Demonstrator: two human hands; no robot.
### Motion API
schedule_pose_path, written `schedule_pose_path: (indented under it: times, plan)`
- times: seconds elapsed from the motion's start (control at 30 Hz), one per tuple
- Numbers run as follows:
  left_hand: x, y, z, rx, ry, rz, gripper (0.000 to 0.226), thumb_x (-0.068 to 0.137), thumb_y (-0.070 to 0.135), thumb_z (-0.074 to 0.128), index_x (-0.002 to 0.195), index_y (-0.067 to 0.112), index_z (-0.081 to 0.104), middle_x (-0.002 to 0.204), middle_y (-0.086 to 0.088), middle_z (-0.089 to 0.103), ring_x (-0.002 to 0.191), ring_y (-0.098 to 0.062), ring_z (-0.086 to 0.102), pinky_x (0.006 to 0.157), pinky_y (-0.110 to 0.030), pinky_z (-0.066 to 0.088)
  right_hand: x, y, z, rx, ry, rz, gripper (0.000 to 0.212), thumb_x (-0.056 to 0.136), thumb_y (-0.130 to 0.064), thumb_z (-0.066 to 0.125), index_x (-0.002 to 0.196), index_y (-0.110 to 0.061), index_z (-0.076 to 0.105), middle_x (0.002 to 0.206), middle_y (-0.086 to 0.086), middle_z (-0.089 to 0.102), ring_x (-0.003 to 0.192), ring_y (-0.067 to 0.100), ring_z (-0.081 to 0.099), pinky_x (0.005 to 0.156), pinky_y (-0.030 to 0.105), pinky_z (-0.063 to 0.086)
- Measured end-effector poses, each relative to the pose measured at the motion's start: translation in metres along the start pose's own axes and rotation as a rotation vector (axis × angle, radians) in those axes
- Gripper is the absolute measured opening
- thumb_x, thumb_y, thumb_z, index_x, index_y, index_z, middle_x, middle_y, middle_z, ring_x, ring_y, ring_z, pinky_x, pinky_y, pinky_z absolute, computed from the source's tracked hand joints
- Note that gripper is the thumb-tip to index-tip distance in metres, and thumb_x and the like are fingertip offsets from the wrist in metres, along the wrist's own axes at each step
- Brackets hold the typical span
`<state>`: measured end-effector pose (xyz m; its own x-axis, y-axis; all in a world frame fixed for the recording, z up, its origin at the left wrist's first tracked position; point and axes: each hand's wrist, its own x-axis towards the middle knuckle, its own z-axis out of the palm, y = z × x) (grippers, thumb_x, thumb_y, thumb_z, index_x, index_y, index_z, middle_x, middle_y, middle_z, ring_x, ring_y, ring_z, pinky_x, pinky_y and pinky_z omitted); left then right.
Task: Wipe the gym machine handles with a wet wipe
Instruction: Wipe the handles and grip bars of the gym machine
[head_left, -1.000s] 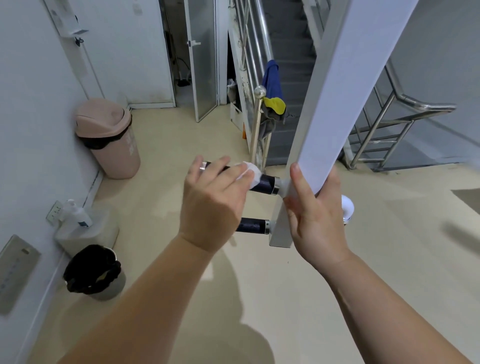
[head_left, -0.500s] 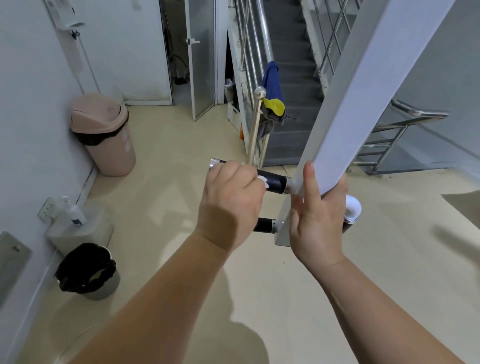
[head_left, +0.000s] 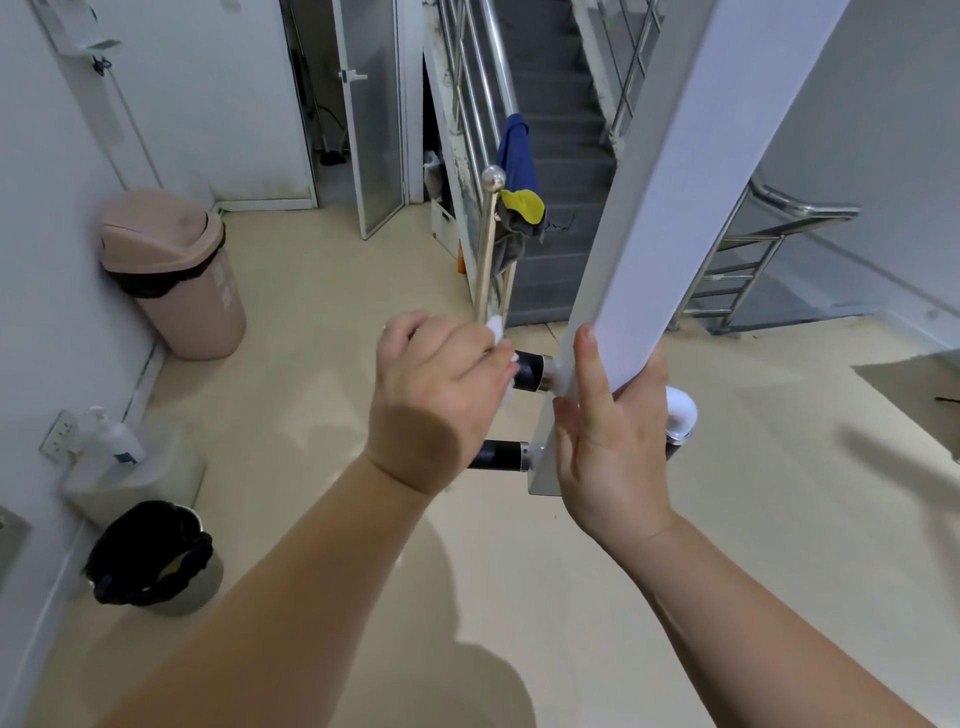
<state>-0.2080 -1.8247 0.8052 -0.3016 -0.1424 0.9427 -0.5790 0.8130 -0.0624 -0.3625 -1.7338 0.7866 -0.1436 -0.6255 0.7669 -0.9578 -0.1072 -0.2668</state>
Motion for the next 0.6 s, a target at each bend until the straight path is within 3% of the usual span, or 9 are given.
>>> schedule_pose_path:
  times: [0.17,0.27,0.4,0.5,0.6]
  plan:
    - [-0.013,-0.002,-0.001,0.057,-0.087,0.036,0.016,0.097,0.024,0.065,0.099,0.016,0.079,0.095,0.000,0.073,0.092,-0.027,0.070,0.096,-0.050,0.044,-0.001,0.004,-0.001,0.032,-0.014,-0.017,0.082,0.090,0.002,0.052,0.152,-0.040,0.018,0.140,0.012,0.031,0.108,0.024,0.040,0.088,0.023,0.024]
    - [-0.024,-0.032,-0.014,0.094,-0.093,0.062,0.015,0.096,0.023,0.069,0.104,0.017,0.080,0.103,-0.002,0.076,0.101,-0.028,0.071,0.100,-0.054,0.044,0.000,0.003,0.003,0.014,0.001,-0.011,0.079,0.091,0.001,0.051,0.152,-0.038,0.019,0.140,0.018,0.032,0.108,0.026,0.042,0.087,0.025,0.025]
    - [-0.015,-0.035,-0.012,0.036,-0.093,0.025,0.016,0.097,0.021,0.066,0.096,0.014,0.081,0.097,-0.002,0.075,0.098,-0.029,0.072,0.099,-0.051,0.043,0.000,0.003,0.005,-0.011,-0.009,0.012,0.071,0.092,-0.001,0.051,0.153,-0.027,0.026,0.137,0.025,0.037,0.108,0.031,0.045,0.083,0.029,0.029]
    - [-0.001,-0.008,0.006,-0.003,-0.082,-0.014,0.012,0.094,0.017,0.068,0.090,0.014,0.079,0.095,0.001,0.074,0.094,-0.024,0.070,0.100,-0.050,0.041,0.001,0.002,0.004,0.076,-0.005,0.104,0.057,0.100,-0.011,0.048,0.154,-0.023,0.032,0.140,0.007,0.043,0.112,0.010,0.045,0.088,0.018,0.031]
    - [0.004,0.008,0.020,-0.050,-0.109,-0.077,0.011,0.093,0.018,0.067,0.094,0.016,0.078,0.094,0.003,0.071,0.099,-0.022,0.065,0.102,-0.052,0.039,0.003,0.002,0.002,0.001,-0.016,0.025,0.066,0.093,-0.005,0.049,0.152,-0.026,0.028,0.137,0.022,0.037,0.102,0.022,0.041,0.080,0.025,0.024]
